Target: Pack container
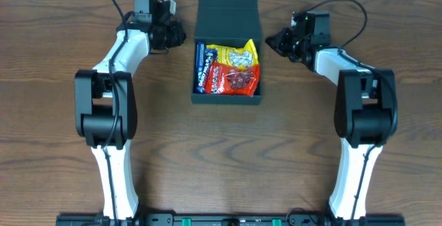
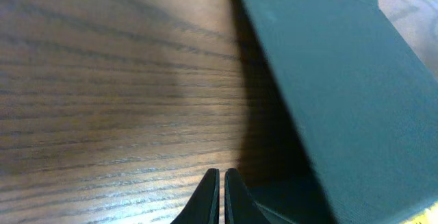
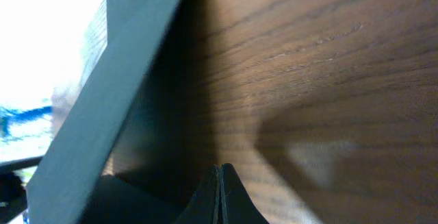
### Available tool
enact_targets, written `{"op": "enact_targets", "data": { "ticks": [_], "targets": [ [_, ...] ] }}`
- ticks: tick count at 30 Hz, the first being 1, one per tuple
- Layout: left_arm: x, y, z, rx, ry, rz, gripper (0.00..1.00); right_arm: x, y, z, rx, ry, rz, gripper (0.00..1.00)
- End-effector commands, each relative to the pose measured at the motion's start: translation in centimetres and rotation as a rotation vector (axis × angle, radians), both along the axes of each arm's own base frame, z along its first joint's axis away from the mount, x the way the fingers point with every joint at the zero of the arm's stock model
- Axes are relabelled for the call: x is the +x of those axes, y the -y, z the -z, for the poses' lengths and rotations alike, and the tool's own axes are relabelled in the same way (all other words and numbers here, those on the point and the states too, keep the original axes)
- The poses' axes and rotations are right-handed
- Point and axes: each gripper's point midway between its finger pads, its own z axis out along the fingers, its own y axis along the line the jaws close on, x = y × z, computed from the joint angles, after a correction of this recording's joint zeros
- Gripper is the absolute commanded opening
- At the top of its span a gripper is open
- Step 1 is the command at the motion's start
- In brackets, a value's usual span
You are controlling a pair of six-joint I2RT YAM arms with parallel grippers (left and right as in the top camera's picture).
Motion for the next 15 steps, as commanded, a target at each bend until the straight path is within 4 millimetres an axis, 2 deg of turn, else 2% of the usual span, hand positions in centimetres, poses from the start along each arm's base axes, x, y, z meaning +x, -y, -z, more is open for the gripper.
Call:
{"op": "enact_targets", "data": {
  "ticks": [1,5,9,15],
  "targets": [
    [1.3,0.4,-0.2,-0.093,-0.018,-0.019,0.06,1.0,-0.8,-0.1,0.106,-0.048,0.020,0.01],
    [2.3,0.4,-0.1,-0.103,-0.016,-0.033,0.06,2.7,-2.4,0.0,0.162,-0.043,-0.021,0.01],
    [2.7,1.0,0.1,-0.151,-0.033,-0.029,0.06,4.5,-4.2,-0.7,0.192,-0.002,-0.072,0.01],
    [2.8,1.2,0.1,-0.155,-0.034,-0.031,0.06,5.0,-5.5,-1.3,0.206,0.013,-0.093,0.01]
  ]
}}
